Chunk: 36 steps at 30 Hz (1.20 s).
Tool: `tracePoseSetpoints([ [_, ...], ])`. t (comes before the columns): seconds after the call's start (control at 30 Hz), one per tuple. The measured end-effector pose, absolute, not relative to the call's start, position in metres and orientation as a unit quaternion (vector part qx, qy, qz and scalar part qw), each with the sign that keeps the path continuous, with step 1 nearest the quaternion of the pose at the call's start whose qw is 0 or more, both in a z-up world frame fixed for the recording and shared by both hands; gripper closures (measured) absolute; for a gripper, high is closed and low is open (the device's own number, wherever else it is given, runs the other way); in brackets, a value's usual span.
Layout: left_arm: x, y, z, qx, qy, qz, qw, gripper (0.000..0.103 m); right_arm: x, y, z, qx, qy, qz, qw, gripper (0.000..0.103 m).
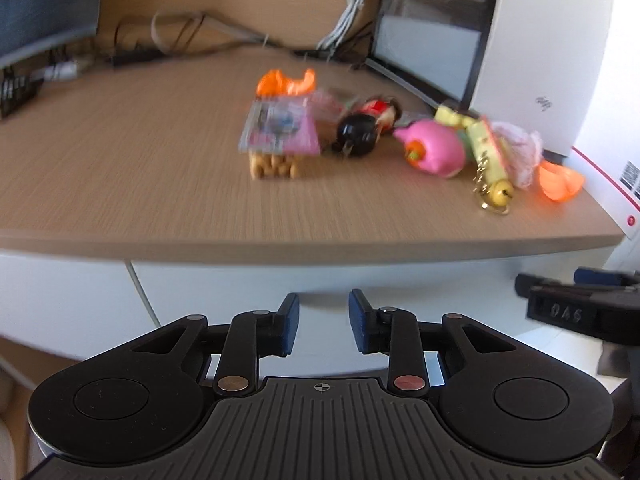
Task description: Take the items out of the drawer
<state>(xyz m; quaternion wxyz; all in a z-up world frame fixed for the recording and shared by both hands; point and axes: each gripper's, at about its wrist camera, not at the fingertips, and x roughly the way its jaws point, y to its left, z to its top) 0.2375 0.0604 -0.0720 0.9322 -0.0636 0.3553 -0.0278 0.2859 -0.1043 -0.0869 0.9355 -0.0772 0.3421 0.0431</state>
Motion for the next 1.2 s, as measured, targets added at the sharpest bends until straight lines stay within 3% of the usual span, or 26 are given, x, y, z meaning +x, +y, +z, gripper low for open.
tracePoseSetpoints([
  [0.33, 0.239, 0.058, -0.083, -0.086, 0.359, 0.001, 0.929, 0.071, 0.287, -0.105, -0.102, -0.089, 0.346, 0.062, 0.932, 0.032],
  [0.53, 0.216, 0.048, -0.063, -0.047, 0.342, 0.026, 0.938, 0.071, 0.273, -0.114, -0.095, -0.079, 0.339, 0.083, 0.934, 0.031],
  [0.7, 0.169, 0.038, -0.039, -0.042, 0.350, 0.044, 0.935, 0.071, 0.234, -0.132, -0.077, -0.054, 0.356, 0.113, 0.926, 0.030],
  [0.9, 0.107, 0.014, -0.018, -0.045, 0.349, 0.047, 0.935, 0.071, 0.165, -0.155, -0.048, -0.047, 0.355, 0.139, 0.923, 0.020],
  [1.2, 0.071, -0.017, -0.019, -0.035, 0.353, 0.031, 0.934, 0.071, 0.110, -0.168, -0.040, -0.071, 0.332, 0.138, 0.930, 0.017],
])
